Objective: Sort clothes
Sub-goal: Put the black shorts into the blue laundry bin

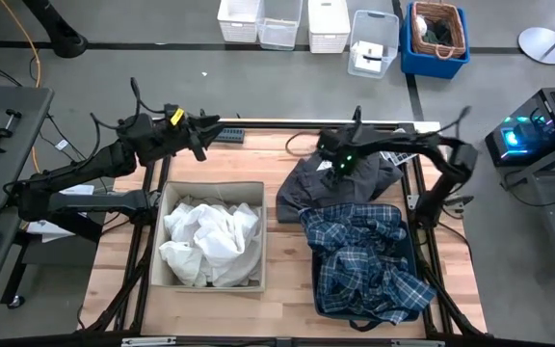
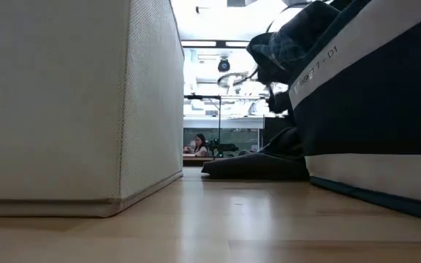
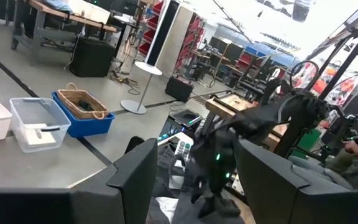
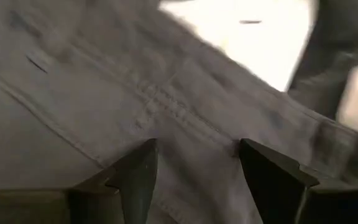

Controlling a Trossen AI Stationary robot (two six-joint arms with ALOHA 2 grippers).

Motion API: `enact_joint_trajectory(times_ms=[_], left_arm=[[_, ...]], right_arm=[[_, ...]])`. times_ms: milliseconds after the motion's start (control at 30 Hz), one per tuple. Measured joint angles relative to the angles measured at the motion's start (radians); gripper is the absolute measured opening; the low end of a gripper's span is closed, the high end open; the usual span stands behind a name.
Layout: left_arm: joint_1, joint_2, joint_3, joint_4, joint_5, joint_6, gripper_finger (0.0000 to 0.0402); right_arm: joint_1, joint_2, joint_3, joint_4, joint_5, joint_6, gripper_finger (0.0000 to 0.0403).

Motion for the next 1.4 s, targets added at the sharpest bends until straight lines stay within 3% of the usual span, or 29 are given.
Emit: enact_joint_trajectory(times_ms=[367, 433, 567, 633, 767, 1000, 1167, 1300, 1400], left_arm=[[0.000, 0.002, 0.000, -0.038, -0.015, 0.002, 0.0205], [0.000, 0.002, 0.000, -0.038, -0.022, 0.002, 0.0205], [0.000, 0.002, 0.000, -0.034, -0.053, 0.003, 0.0205], [0.000, 0.002, 0.000, -0.033, -0.071, 0.003, 0.0205], [0.000, 0.002, 0.000, -0.033, -0.088, 0.009, 0.0205], [0.000, 0.002, 0.000, -0.025, -0.091, 0.029, 0.0205], [0.000, 0.002, 0.000, -0.025, -0.091, 0.029, 0.0205], [0.000, 0.002, 0.000, -0.025, -0.091, 0.030, 0.0205], [0.000, 0.002, 0.000, -0.025, -0.091, 0.030, 0.0205]], right_arm=[[0.109, 0.266, 0.034, -0.014, 0.104, -0.184, 0.0217], [0.121, 0.271, 0.035, -0.009, 0.118, -0.200, 0.0185], [0.130, 0.272, 0.041, -0.002, 0.122, -0.186, 0.0039], [0.130, 0.271, 0.059, -0.016, 0.106, -0.164, 0.0035], [0.135, 0.180, 0.135, -0.007, 0.097, -0.132, 0.0035], [0.117, -0.117, 0.362, -0.100, 0.139, 0.003, 0.0035], [0.142, -0.297, 0.596, -0.229, 0.177, 0.103, 0.0035], [0.239, -0.397, 0.770, -0.281, 0.188, 0.179, 0.0035], [0.376, -0.475, 0.880, -0.271, 0.184, 0.244, 0.0035]])
